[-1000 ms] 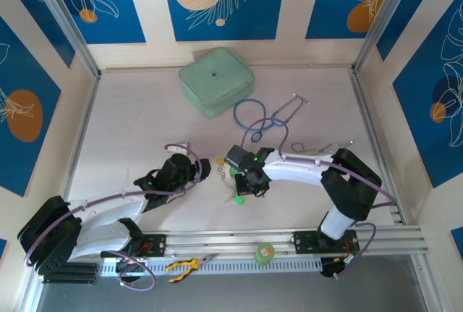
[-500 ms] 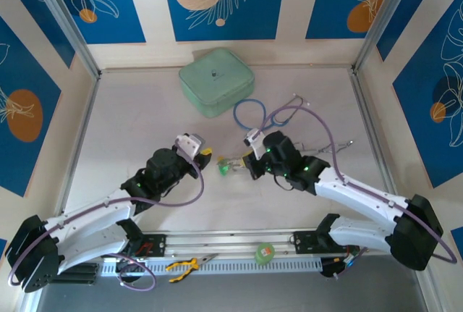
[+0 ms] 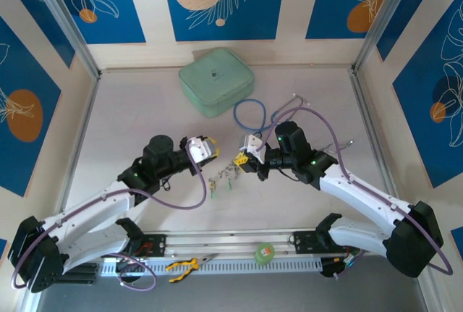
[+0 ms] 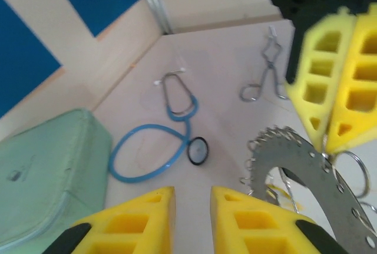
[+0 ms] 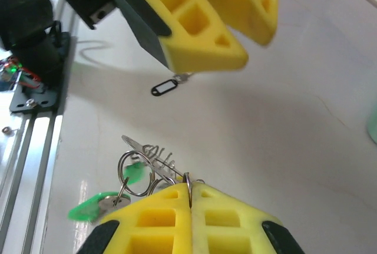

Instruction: Put the keys on the keyring

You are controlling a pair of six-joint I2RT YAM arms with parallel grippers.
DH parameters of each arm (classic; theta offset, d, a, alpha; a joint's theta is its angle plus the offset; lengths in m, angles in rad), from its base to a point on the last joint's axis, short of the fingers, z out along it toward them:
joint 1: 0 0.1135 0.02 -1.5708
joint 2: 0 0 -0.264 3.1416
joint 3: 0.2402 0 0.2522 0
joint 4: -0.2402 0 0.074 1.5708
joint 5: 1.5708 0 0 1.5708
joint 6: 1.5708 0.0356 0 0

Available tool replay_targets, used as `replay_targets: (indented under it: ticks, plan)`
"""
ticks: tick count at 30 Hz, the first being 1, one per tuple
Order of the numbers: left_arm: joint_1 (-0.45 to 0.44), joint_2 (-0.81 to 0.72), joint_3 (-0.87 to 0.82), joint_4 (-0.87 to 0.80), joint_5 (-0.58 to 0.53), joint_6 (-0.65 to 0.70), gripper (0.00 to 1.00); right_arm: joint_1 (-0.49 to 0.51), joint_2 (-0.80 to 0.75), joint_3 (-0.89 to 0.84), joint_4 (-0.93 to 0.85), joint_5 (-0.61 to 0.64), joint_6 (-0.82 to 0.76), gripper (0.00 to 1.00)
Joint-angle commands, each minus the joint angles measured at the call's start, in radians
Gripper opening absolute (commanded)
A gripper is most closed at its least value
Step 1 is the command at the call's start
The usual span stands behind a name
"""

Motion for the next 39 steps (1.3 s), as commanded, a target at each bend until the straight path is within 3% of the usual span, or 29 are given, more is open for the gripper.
replay_targets:
  ticks: [1,6,15,36,39]
  plan:
    - [0.011,0.008,0.015,-0.077,0.197,0.053,0.22,-0.005,0.011,0.03,0.005,-0.101,-0.125,0.0]
    - [0.01,0.047,-0.024,-0.057,0.352,0.115,0.2,0.015,0.045,0.031,0.006,-0.102,-0.194,0.0]
    - [0.01,0.117,-0.058,-0.033,0.45,0.124,0.15,0.047,0.088,0.044,-0.004,-0.105,-0.227,0.0]
    - [0.01,0.164,-0.074,0.091,0.409,0.04,0.18,0.081,0.124,0.066,-0.037,-0.123,-0.254,0.0]
    - [0.01,0.16,-0.074,0.096,0.415,0.039,0.06,0.087,0.124,0.065,-0.023,-0.132,-0.239,0.0]
